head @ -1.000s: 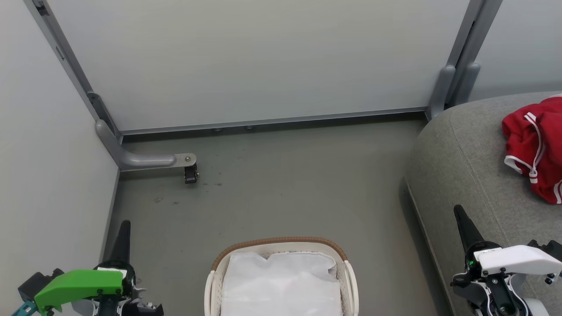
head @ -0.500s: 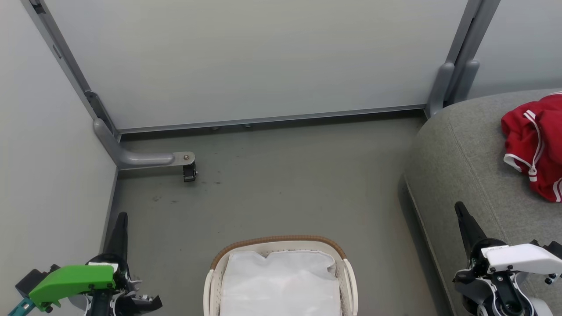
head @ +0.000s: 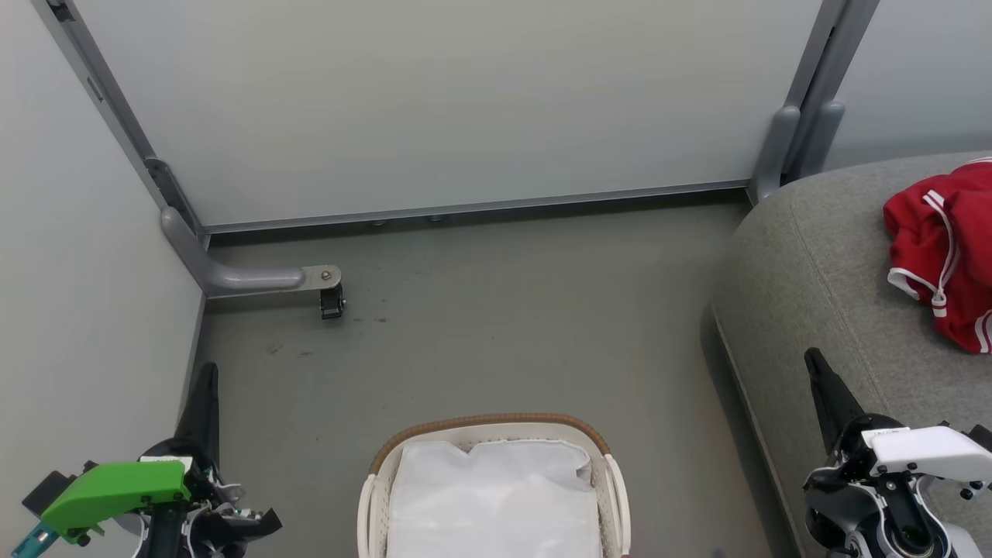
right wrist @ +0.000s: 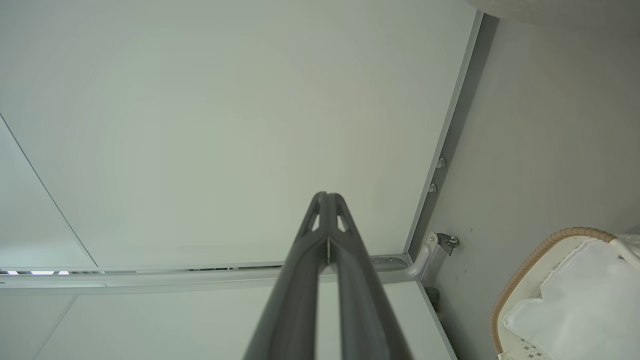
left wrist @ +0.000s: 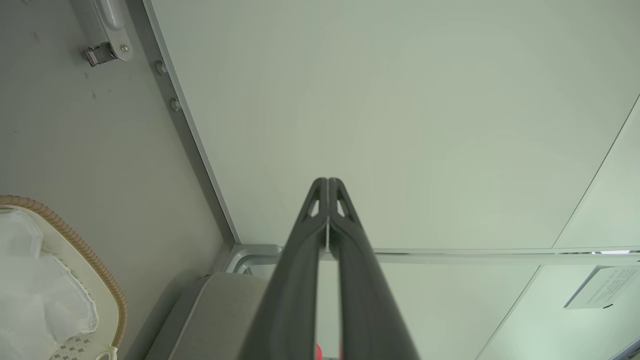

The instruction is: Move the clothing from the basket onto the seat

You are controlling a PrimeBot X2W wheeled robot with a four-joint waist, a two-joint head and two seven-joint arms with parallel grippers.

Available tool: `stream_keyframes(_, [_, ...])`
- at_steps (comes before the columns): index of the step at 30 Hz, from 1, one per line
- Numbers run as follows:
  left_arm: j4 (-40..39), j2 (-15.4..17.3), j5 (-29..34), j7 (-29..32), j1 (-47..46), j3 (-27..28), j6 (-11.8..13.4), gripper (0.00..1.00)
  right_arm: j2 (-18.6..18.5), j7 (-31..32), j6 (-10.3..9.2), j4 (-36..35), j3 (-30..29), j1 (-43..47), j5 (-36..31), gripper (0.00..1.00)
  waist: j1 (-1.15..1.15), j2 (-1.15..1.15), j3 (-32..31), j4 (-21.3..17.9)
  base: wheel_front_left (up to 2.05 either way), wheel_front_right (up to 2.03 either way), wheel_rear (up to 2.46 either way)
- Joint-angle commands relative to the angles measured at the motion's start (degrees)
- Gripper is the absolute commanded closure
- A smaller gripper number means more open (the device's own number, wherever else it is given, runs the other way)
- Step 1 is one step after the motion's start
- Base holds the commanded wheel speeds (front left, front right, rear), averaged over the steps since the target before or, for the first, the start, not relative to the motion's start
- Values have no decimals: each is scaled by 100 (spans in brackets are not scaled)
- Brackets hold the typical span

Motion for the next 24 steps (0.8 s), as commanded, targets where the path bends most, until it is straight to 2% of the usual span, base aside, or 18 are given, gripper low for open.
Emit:
stream_keyframes(1, [-11, -9, -78, 20, -108, 41, -50, 100, -36, 30, 0, -34, -25, -60, 93, 100, 0, 0, 3, -2, 0, 0, 0])
stream_keyframes(24, [-11, -11, -58, 26, -92, 39, -44, 100, -35, 29, 0, -31, -20, -56, 73, 100, 0, 0, 3, -2, 0, 0, 0])
